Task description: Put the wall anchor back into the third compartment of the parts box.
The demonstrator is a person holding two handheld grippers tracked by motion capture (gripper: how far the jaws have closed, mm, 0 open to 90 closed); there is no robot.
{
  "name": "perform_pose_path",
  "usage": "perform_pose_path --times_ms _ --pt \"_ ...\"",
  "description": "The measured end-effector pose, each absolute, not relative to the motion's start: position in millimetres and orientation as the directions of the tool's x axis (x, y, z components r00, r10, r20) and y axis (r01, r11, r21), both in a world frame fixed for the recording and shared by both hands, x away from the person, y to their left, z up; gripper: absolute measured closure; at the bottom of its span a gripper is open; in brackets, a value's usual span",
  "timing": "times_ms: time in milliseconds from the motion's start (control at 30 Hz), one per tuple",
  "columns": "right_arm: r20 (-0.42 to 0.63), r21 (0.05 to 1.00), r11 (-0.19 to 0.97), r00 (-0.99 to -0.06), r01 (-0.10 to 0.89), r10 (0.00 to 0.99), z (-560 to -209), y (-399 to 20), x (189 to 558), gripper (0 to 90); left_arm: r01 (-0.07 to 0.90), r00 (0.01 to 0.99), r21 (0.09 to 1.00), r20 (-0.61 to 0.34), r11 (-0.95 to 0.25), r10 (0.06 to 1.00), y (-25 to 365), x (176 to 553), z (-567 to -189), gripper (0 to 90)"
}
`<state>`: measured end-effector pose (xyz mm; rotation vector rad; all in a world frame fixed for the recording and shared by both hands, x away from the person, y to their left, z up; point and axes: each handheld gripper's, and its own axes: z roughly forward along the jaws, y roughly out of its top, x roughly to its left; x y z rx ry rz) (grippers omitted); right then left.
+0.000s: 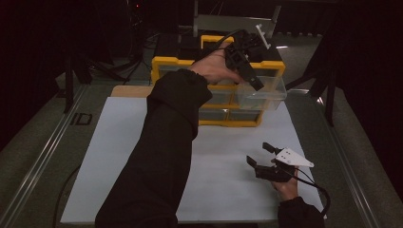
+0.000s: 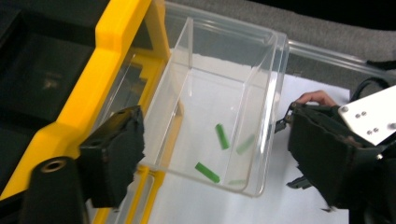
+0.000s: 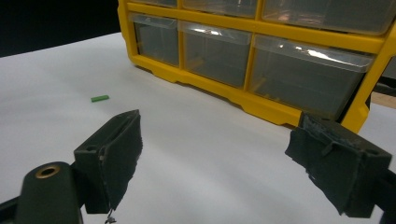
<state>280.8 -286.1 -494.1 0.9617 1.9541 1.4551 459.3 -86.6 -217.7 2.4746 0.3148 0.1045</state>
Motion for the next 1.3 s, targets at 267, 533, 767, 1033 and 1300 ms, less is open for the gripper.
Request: perform_pose_path --times_ms 267,533,767,1033,1300 --pt "0.005 0.958 0.174 -0.618 0.229 0.786 -494 -286 281 15.3 0.205 0.965 0.614 0.005 -0.763 0.264 -81 454 -220 10.2" --pt "0.006 0.958 0.173 -0.620 0.228 0.785 -494 -285 282 15.2 0.196 0.963 0.617 0.026 -0.762 0.269 -72 448 -221 8.4" --pt "-0.003 0.957 0.183 -0.625 0.223 0.781 -494 -284 281 15.2 0.184 0.959 0.622 0.056 -0.761 0.278 -62 436 -223 8.1" --pt "-0.004 0.957 0.183 -0.621 0.225 0.784 -493 -283 279 15.1 0.209 0.950 0.609 0.058 -0.766 0.305 -49 432 -231 7.6" --pt "-0.009 0.957 0.187 -0.620 0.223 0.784 -493 -283 279 15.1 0.223 0.944 0.608 0.061 -0.762 0.325 -35 428 -240 7.1"
